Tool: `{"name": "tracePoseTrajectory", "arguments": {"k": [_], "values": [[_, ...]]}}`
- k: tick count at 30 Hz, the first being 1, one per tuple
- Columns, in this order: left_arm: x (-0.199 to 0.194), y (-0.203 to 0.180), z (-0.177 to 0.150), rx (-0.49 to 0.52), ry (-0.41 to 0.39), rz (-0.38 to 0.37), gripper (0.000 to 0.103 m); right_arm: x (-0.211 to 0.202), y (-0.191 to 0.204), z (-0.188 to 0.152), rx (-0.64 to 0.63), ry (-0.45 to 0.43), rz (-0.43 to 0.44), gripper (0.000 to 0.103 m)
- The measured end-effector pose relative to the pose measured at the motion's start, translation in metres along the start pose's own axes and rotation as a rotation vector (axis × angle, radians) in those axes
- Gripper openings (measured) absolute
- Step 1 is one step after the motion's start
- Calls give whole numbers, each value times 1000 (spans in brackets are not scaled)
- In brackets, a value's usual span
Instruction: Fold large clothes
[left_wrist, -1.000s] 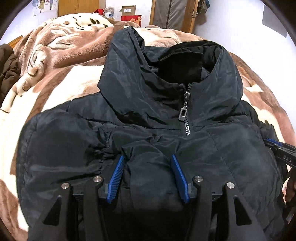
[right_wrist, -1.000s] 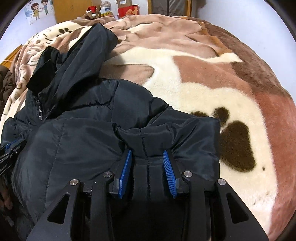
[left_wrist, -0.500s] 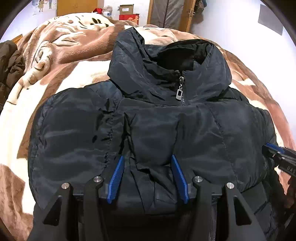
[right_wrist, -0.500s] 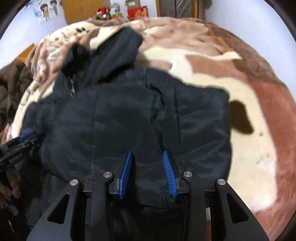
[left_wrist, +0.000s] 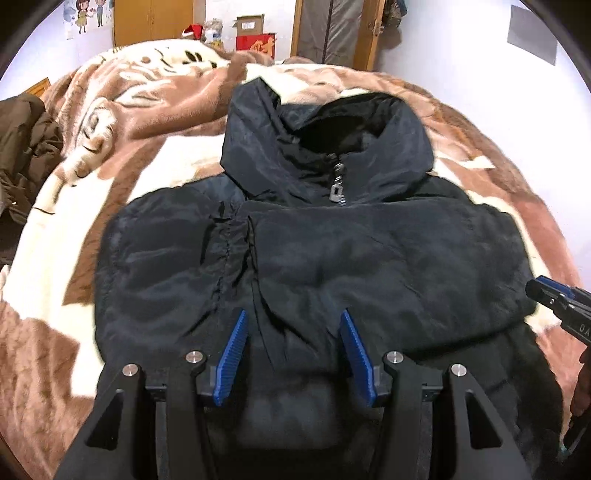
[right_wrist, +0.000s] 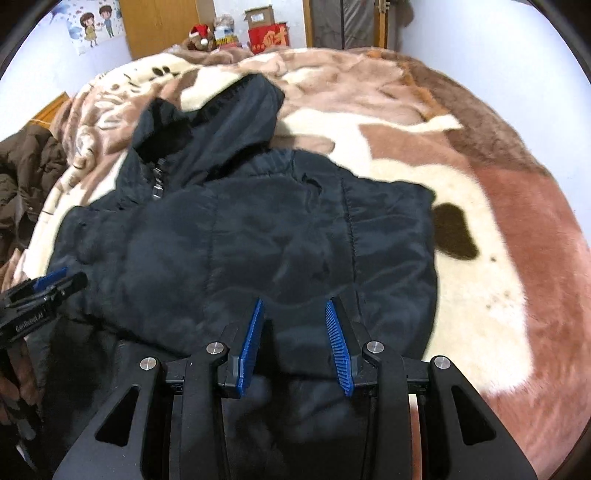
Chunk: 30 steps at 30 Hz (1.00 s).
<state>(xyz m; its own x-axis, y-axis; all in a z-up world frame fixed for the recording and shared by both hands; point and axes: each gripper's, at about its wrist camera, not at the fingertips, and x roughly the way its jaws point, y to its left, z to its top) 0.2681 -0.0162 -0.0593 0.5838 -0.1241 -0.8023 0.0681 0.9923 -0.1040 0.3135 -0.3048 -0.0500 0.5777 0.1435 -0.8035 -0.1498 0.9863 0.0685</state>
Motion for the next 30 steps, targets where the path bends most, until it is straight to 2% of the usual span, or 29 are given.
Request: {"name": "tracePoseTrajectory", "arguments": {"k": [9, 16, 22, 27, 30], "values": [[-86, -9, -40, -12, -60, -54, 55, -95, 25, -30, -4, -106, 6, 37], [-139, -12, -69, 0, -97, -74, 55, -147, 57, -56, -12, -157, 26, 37], [-172, -6, -88, -4, -118, -72, 55, -164, 80, -72, -38, -165, 58, 37], [-182, 2, -93, -17, -131, -58, 56, -164, 88, -77, -53, -159, 67, 38], [-179, 7, -90, -28, -127, -55, 58, -159, 89, -77, -55, -152, 74, 44]]}}
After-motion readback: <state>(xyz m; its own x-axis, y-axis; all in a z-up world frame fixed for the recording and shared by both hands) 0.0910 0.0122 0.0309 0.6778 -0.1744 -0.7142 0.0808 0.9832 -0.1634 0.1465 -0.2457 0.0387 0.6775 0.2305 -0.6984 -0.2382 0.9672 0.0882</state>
